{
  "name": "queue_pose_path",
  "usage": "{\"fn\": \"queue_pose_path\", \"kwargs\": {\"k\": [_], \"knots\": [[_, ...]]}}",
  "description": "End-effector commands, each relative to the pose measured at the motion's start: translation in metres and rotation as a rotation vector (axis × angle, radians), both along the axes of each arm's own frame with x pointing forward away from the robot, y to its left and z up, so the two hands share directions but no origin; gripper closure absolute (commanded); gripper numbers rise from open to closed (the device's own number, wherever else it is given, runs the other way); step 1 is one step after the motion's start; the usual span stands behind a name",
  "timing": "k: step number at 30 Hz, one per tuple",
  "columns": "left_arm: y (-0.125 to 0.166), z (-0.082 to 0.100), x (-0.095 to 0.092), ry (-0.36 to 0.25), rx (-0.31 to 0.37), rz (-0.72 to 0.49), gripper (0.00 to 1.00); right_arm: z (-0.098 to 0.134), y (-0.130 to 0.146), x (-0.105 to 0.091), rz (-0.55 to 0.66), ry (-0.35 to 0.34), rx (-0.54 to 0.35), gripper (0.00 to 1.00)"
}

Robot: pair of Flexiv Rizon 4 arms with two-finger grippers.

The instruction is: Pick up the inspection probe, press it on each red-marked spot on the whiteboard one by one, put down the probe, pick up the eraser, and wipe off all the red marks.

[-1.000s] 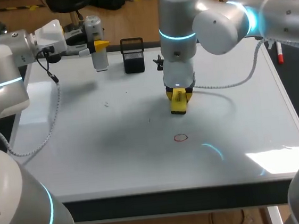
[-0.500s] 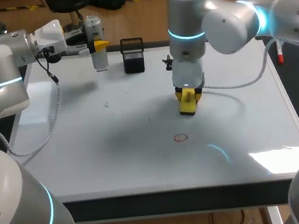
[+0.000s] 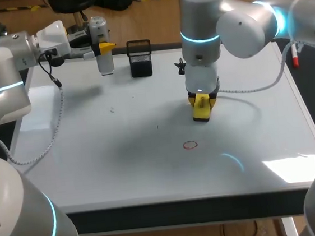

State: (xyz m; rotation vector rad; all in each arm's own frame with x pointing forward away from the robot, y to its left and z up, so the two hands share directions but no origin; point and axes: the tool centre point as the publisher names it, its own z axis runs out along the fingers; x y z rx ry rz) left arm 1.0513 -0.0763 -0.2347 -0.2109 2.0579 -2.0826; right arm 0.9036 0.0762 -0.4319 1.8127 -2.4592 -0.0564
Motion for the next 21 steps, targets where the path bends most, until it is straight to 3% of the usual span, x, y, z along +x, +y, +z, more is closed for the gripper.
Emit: {"fn": "queue_pose_path", "kwargs": {"k": [1,12,21], "knots": [[0.0,0.001,0.0,-0.001,0.0,0.001,1.0,-0.001,-0.006,0.003,0.006,-0.012,0.01,1.0],[0.0,0.001,0.0,-0.001,0.0,0.001,1.0,0.05,-0.008,0.032,0.021,-0.037,0.026,1.0],[0.0,0.001,0.0,-0.001,0.0,0.001,1.0,0.072,-0.016,0.068,0.037,-0.063,-0.002,1.0]]}}
